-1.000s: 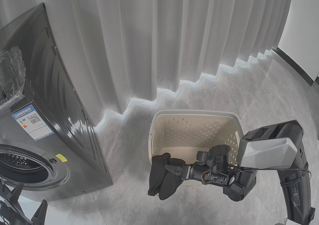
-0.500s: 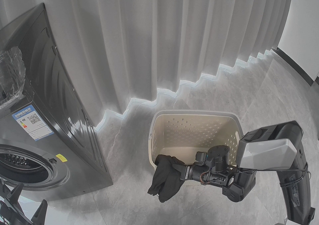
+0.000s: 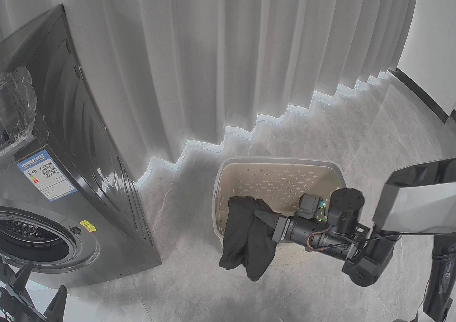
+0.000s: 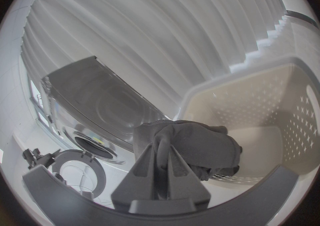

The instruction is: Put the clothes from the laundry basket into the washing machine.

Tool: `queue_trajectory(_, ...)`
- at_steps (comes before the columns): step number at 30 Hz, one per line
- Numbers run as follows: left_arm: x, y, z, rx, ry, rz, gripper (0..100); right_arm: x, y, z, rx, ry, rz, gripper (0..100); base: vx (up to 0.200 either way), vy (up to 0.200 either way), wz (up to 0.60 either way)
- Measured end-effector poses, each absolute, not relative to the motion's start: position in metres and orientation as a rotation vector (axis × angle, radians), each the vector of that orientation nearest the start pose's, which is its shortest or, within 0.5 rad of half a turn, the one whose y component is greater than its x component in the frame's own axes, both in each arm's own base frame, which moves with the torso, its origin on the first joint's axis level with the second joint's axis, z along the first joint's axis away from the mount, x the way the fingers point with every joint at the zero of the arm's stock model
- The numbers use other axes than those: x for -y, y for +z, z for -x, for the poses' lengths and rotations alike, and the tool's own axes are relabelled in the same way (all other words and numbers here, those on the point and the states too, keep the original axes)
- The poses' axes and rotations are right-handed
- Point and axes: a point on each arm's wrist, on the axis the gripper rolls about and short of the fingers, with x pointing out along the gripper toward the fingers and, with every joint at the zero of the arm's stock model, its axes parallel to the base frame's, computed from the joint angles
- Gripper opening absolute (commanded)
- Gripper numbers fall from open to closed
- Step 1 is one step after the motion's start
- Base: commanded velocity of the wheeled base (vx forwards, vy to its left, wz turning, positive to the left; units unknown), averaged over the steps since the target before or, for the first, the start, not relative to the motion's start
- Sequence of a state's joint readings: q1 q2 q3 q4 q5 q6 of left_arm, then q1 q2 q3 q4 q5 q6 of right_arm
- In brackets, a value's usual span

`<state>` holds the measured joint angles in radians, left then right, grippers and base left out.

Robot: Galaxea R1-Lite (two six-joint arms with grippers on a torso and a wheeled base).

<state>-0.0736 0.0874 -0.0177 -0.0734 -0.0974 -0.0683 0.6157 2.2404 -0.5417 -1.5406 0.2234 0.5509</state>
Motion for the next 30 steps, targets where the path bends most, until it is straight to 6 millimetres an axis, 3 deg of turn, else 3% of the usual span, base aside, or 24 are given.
queue_trajectory(6, 0.001, 0.09, 0.017, -0.003, -0.17, 0.075, 100, -0.193, 0.093, -0.247, -0.257, 0.874, -0.498, 0, 0.0, 0.0, 0.0)
queue_trajectory(12, 0.001, 0.09, 0.017, -0.003, -0.176, 0.078, 100, -0.185, 0.131, -0.218, -0.152, 0.955, -0.501, 0, 0.0, 0.0, 0.0)
queue_trajectory(30, 0.001, 0.09, 0.017, -0.005, -0.179, 0.096, 100, -0.16, 0.191, -0.168, 0.057, 1.188, -0.465, 0, -0.022, 0.0, 0.0)
